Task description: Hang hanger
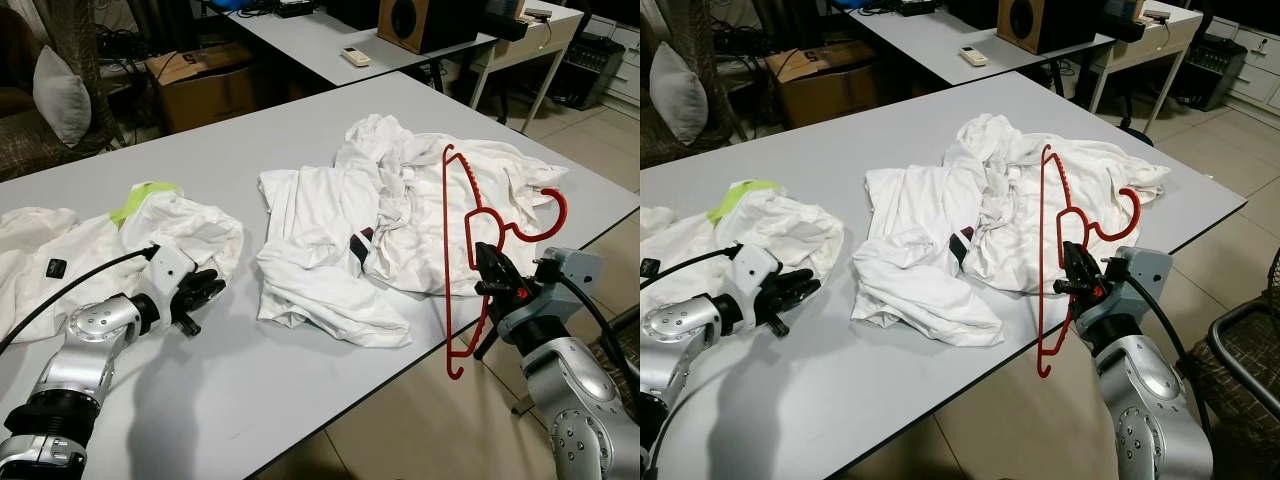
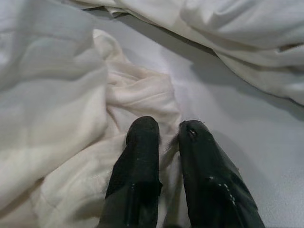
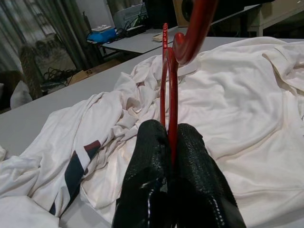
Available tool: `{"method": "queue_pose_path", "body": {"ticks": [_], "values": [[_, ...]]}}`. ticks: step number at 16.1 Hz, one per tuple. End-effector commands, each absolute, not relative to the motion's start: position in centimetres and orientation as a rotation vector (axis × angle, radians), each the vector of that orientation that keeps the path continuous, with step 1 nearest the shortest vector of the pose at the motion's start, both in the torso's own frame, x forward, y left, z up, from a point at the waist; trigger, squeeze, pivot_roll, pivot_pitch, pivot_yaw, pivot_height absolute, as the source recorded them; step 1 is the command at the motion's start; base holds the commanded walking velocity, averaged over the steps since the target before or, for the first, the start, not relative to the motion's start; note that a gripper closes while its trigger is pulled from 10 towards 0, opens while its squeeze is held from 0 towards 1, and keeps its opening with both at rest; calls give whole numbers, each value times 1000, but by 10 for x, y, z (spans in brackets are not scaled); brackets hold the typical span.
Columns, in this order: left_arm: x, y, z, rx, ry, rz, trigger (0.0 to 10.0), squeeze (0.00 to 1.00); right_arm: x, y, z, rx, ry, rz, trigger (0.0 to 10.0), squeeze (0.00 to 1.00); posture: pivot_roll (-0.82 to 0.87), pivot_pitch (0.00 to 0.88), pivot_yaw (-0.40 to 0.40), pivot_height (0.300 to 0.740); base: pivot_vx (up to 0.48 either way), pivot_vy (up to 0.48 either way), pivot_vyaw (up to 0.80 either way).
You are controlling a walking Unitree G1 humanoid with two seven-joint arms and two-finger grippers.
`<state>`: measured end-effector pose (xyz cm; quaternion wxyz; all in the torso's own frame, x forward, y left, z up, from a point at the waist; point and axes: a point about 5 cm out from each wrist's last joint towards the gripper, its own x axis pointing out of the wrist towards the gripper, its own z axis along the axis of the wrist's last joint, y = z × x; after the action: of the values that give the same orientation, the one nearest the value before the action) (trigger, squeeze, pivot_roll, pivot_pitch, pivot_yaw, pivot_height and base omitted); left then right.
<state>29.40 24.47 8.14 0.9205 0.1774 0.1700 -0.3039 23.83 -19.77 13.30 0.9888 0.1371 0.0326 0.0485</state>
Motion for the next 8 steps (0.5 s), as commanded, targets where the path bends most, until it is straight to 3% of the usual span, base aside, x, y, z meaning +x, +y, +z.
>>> {"method": "queue_pose_path", "body": {"ticks": [1,4,8], "values": [[295,246,82,427,353,-627,0,0,239,-197,137,264,47,109,10000,0,-177,0,43,740,0,0,0],[301,244,96,488,225,-600,0,0,239,-197,137,261,43,105,10000,0,-178,0,44,740,0,0,0],[306,231,131,412,-36,-618,0,0,240,-200,139,264,31,90,10000,0,-175,0,41,740,0,0,0]]}}
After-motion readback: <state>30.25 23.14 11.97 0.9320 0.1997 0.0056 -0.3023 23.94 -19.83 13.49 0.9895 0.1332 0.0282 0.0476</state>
